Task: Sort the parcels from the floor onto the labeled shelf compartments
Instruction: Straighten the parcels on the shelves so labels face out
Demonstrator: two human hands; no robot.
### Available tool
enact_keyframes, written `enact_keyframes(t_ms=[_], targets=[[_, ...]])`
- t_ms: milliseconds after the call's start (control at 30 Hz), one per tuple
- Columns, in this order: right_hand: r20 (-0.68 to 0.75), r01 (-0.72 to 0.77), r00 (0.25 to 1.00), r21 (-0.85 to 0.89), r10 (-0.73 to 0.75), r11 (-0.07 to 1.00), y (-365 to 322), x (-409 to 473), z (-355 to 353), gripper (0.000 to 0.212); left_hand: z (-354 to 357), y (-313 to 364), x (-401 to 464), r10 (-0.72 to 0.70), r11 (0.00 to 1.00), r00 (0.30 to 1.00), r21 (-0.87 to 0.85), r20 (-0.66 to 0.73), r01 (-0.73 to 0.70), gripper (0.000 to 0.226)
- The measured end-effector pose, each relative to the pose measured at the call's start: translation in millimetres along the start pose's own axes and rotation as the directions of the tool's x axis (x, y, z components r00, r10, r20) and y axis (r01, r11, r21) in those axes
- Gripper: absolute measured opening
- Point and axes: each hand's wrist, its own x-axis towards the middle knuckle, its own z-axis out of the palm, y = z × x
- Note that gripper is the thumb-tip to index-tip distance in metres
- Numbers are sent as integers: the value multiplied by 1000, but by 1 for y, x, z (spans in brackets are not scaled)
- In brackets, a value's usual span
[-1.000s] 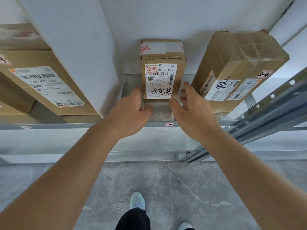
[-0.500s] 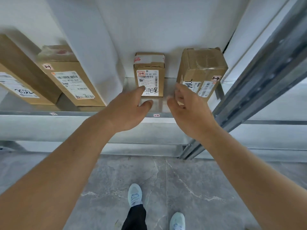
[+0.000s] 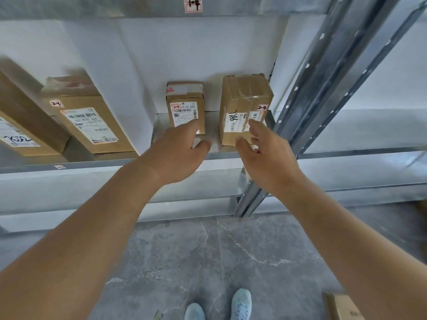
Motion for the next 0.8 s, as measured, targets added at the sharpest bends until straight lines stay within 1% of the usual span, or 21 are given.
enact_keyframes(t_ms=[133, 267, 433, 633, 800], targets=[[2, -9, 1000, 0, 9, 1000, 4, -11, -2, 49, 6, 11, -5, 17, 1000, 1000, -5, 20, -17, 57], [15, -32, 999, 28, 32, 999, 18, -2, -12, 44, 9, 25, 1, -2, 1000, 1000, -2, 31, 2, 56], [59, 13, 998, 62, -16, 998, 39, 18, -15, 42, 26, 38, 19, -53, 998, 999, 15, 7, 53, 52], [128, 14, 991, 131, -31, 991, 61, 46, -13, 51, 56, 48, 42, -148, 989, 989, 23, -22, 148, 34], [117, 2, 993, 174, -22, 985, 71, 68, -5, 58, 69, 39, 66, -170, 985, 985, -15, -41, 169, 37]])
